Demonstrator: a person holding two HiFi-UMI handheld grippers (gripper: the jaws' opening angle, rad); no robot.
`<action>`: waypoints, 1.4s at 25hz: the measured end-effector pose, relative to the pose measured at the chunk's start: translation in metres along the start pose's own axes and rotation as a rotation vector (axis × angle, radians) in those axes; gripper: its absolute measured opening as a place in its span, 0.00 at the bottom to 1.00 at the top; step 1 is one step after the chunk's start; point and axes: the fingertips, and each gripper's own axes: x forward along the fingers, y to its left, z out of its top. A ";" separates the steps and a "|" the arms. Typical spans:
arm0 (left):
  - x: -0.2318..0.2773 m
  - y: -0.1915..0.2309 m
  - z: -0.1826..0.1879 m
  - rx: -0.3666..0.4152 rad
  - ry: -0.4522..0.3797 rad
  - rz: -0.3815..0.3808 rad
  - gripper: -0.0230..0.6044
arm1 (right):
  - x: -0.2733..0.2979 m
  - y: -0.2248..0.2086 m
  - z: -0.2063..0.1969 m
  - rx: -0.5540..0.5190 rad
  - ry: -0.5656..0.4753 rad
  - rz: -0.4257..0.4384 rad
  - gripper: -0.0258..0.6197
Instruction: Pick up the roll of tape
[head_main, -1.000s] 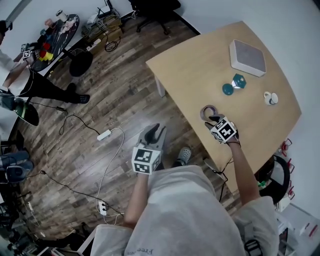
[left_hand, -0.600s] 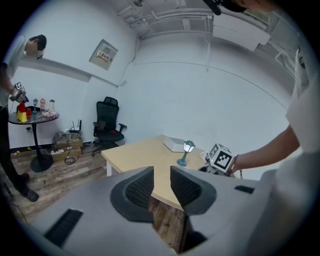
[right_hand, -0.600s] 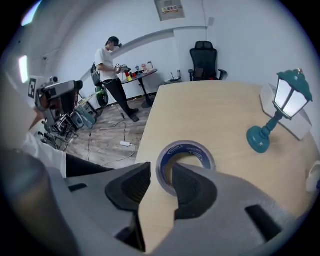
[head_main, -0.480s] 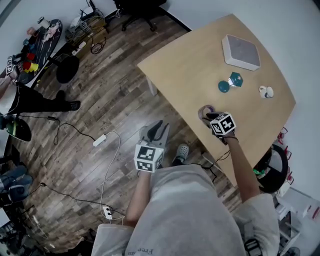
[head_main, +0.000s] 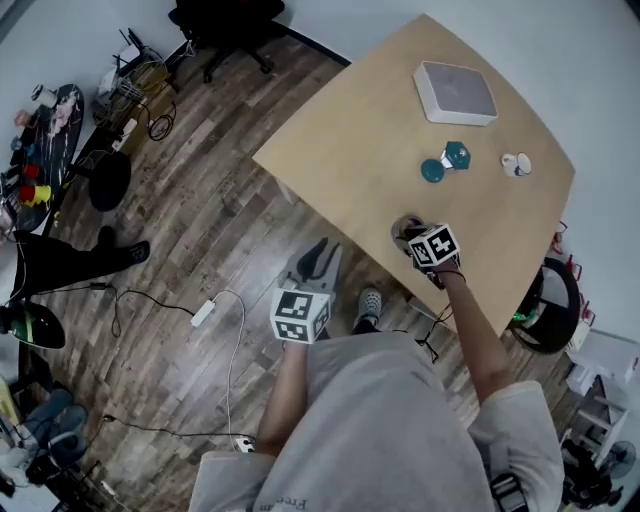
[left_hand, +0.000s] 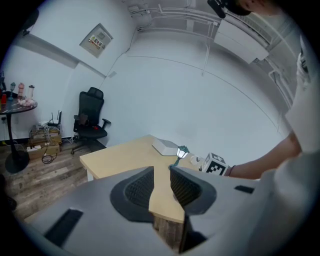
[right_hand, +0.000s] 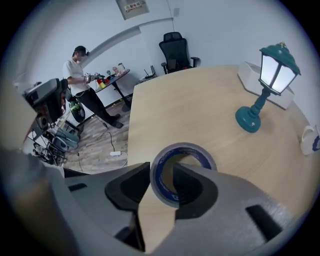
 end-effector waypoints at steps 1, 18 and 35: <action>0.003 0.002 0.002 -0.006 -0.002 -0.011 0.19 | 0.001 -0.003 -0.001 -0.002 0.014 -0.017 0.27; 0.027 0.060 0.002 -0.067 0.071 -0.142 0.19 | 0.025 -0.004 -0.004 0.277 0.106 -0.079 0.15; 0.012 0.089 0.008 -0.065 0.078 -0.119 0.19 | 0.026 -0.003 -0.006 0.175 0.116 -0.188 0.11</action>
